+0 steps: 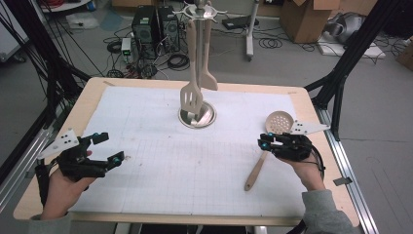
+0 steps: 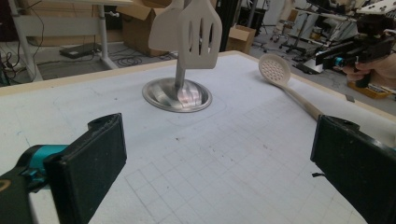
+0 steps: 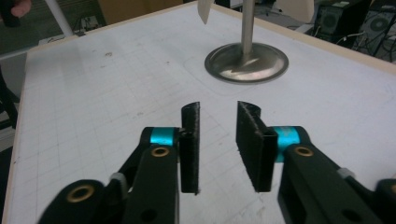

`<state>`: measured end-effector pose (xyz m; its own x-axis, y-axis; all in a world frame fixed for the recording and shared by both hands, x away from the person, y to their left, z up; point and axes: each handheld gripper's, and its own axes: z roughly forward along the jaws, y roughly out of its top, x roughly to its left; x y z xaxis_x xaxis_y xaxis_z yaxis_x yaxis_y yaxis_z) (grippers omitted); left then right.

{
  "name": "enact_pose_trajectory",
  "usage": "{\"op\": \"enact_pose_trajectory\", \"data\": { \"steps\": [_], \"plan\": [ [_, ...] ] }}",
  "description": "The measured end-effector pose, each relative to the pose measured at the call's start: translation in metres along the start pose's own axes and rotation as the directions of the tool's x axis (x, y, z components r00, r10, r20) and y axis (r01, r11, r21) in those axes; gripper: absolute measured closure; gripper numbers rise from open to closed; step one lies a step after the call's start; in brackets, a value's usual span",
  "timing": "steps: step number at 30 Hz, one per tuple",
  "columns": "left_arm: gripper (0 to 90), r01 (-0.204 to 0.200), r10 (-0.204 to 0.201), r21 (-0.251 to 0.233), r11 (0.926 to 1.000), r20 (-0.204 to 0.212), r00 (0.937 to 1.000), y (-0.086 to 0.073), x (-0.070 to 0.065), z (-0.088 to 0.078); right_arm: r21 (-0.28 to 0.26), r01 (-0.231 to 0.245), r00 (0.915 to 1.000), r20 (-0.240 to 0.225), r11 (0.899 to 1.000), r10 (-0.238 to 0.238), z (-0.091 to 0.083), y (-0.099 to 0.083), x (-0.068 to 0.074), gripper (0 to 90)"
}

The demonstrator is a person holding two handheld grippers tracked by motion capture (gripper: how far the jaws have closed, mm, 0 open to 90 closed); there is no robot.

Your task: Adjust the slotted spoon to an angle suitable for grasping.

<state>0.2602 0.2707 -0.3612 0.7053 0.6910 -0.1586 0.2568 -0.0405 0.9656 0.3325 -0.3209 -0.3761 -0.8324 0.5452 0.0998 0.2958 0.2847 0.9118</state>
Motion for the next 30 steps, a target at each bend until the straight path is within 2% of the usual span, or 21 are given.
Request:
{"op": "enact_pose_trajectory", "data": {
  "steps": [6, 11, 13, 26, 30],
  "plan": [
    [3.9, -0.003, 0.003, 0.004, 1.0000, 0.004, 1.0000, 0.000, 0.000, 0.001, 0.056, 0.005, 0.9999, 0.009, 0.998, -0.006, -0.005, -0.012, -0.004, 83.7],
    [3.9, -0.006, 0.006, -0.003, 1.0000, 0.007, 1.0000, 0.000, -0.001, 0.000, 0.092, -0.017, 0.9997, 0.019, 0.996, 0.015, -0.006, -0.027, -0.012, 89.3],
    [3.9, -0.009, 0.009, -0.009, 0.9999, 0.012, 0.9999, 0.001, -0.001, 0.000, 0.096, -0.040, 0.9992, 0.010, 0.995, 0.039, -0.008, -0.032, -0.015, 89.5],
    [3.9, -0.021, 0.022, -0.018, 0.9996, 0.019, 0.9996, 0.002, -0.004, -0.001, 0.133, -0.024, 0.9997, 0.010, 0.991, 0.023, -0.010, -0.059, -0.025, 89.4],
    [3.9, -0.023, 0.024, -0.017, 0.9996, 0.017, 0.9996, 0.003, -0.004, -0.001, 0.149, -0.041, 0.9991, 0.016, 0.988, 0.039, -0.009, -0.066, -0.027, 89.4]
  ]
}}
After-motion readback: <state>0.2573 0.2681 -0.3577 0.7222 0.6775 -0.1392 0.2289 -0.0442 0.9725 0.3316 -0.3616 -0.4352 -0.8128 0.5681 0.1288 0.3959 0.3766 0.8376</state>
